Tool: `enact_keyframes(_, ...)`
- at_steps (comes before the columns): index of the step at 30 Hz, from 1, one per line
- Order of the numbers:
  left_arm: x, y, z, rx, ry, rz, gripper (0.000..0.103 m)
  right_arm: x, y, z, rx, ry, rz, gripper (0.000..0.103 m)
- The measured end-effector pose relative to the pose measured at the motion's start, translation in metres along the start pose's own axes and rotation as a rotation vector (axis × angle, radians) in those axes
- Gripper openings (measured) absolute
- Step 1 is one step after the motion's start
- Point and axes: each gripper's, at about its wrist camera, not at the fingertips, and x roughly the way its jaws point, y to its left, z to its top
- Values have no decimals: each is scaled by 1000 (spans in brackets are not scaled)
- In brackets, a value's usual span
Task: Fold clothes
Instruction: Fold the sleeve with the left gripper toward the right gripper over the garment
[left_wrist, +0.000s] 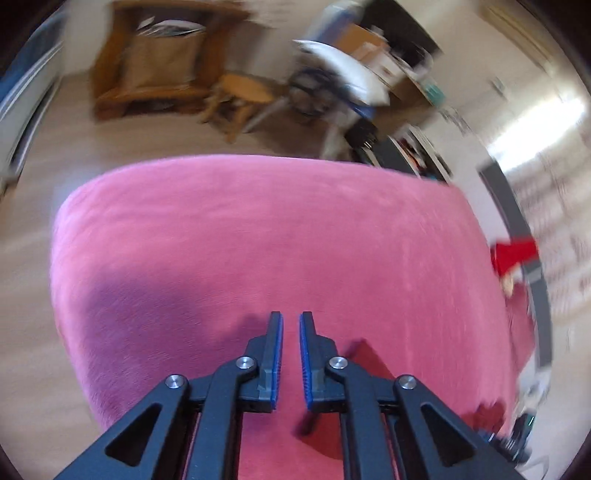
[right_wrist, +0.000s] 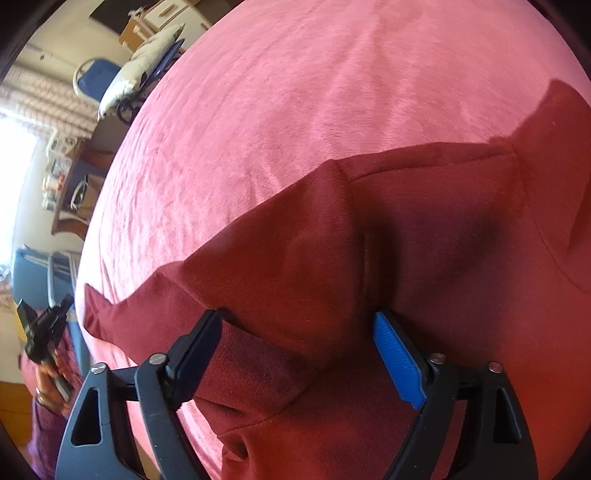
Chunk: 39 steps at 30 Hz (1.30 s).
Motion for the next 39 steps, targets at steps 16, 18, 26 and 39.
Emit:
enact_keyframes(16,-24,-52,-83,870,33,4,24,-19,-41,-14,46,-2,73,95)
enact_keyframes(18,-26,-53,-87,936,44,37,24,-13,-33,-6,43,1,67,95)
enact_keyframes(26,0,-54,-90,976,132,4,24,-2,-24,6,40,5,51,95)
enact_keyframes(39,-6,-60,-78,767,192,-121,6,-9,-35,0,28,17,35,95)
